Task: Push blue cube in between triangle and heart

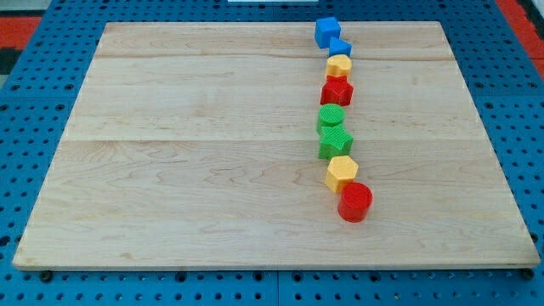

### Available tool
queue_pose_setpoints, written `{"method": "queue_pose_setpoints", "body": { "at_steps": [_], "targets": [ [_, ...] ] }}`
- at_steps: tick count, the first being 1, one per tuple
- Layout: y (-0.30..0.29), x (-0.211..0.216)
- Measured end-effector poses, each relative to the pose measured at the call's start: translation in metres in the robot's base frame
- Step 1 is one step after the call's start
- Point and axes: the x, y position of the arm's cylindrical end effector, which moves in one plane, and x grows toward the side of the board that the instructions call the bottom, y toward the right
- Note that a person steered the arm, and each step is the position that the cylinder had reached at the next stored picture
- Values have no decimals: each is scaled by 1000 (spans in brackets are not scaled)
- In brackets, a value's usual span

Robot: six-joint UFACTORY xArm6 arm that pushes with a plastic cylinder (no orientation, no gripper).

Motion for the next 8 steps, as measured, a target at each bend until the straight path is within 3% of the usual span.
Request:
{"method": "queue_pose_setpoints", "body": {
  "at_steps": [2,3,5,6,8],
  "targets": [
    [34,-20],
    [-17,-91],
    [-33,-328],
    [-62,-421],
    [-89,-426]
  ]
}}
